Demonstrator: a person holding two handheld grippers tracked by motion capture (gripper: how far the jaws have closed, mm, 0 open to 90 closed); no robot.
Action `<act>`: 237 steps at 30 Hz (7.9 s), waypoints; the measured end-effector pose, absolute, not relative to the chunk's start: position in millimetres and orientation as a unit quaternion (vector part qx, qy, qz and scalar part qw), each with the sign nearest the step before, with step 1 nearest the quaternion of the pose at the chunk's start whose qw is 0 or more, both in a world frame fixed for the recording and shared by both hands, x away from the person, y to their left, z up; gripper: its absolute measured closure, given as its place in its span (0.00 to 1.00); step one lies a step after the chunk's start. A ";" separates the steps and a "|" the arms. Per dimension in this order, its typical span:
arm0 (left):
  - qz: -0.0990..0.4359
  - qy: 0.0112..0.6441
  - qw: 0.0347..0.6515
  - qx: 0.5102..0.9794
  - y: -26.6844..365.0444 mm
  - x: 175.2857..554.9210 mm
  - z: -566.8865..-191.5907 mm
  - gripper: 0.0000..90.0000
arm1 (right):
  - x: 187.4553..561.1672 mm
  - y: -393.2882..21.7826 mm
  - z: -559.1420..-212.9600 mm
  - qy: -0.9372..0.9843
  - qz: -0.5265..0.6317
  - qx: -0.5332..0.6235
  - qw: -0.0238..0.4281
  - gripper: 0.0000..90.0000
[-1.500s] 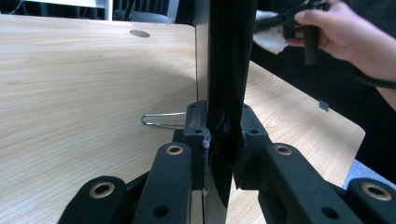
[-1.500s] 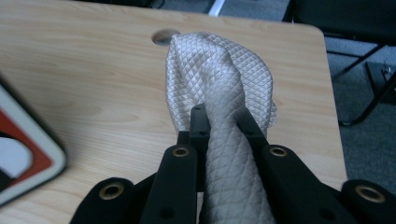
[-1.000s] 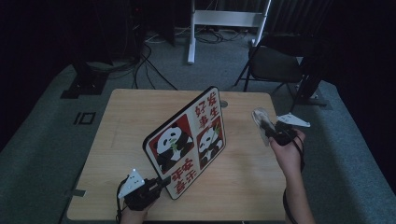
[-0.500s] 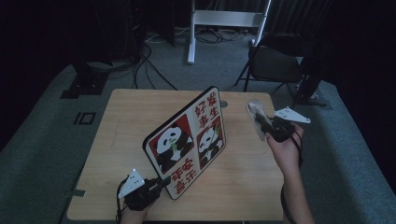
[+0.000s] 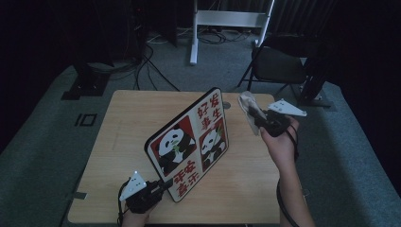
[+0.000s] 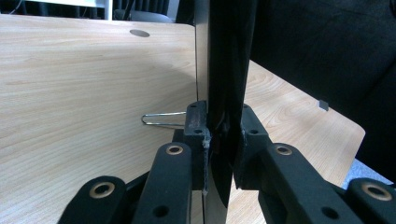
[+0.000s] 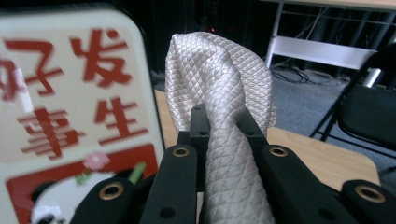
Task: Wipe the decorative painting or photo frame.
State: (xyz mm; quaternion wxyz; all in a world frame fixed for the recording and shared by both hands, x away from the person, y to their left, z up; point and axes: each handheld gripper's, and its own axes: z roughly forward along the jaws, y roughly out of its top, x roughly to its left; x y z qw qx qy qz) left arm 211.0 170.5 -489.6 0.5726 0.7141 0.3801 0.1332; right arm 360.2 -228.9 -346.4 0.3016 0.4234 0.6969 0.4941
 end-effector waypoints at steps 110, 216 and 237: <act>0.125 0.369 0.565 0.727 168.0 210.1 -488.8 0.86 | 384.5 -184.2 -489.0 0.776 0.385 0.464 0.184 0.91; 0.121 0.368 0.562 0.731 167.5 210.6 -488.9 0.86 | 372.6 -135.0 -356.9 0.745 0.497 0.367 0.253 0.91; 0.120 0.367 0.562 0.731 167.0 210.3 -489.2 0.86 | 368.9 -149.6 -407.1 0.763 0.459 0.392 0.229 0.91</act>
